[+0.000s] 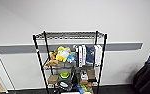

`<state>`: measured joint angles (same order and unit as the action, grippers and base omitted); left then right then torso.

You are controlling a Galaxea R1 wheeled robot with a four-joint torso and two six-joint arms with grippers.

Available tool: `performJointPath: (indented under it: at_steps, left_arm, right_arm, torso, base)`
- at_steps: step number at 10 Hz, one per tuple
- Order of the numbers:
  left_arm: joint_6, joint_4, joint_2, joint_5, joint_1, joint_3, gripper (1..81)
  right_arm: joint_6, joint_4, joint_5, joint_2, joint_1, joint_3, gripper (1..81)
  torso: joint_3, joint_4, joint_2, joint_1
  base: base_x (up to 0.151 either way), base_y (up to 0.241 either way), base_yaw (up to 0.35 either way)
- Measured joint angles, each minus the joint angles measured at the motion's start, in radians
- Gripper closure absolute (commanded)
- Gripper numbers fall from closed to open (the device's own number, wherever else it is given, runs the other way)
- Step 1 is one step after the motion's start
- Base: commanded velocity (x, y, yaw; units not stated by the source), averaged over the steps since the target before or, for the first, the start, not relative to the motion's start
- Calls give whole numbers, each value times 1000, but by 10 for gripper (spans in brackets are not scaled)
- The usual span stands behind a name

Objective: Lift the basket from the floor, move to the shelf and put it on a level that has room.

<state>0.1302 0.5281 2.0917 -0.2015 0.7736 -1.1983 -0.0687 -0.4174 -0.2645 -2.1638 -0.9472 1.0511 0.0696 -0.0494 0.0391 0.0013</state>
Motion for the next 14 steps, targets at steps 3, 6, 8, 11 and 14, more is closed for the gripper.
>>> performJointPath:
  at_steps: [3, 6, 8, 11, 14]
  left_arm:
    - [0, 0, -7, 1, 0, 16, 811]
    - [0, 0, -17, 0, 0, 43, 811]
    - [4, 0, -34, 8, 0, 74, 811]
    - [4, 0, -39, 15, 0, 84, 811]
    - [4, 0, -39, 15, 0, 84, 811]
  right_arm:
    - [0, 3, 0, 1, -1, -1, 811]
    - [0, 9, -1, 3, -7, -5, 811]
    - [0, 12, -3, 10, -9, -24, 811]
    - [0, 12, -4, 12, -9, -27, 811]
    - [0, 12, -4, 14, -8, -27, 811]
  torso:
    - [0, 0, 0, 0]
    - [0, 0, 0, 0]
    - [0, 0, 0, 0]
    - [0, 0, 0, 0]
    - [0, 0, 0, 0]
  base:
    - [94, 0, 0]
    - [93, 0, 0]
    - [99, 0, 0]
    - [100, 0, 0]
    - [100, 0, 0]
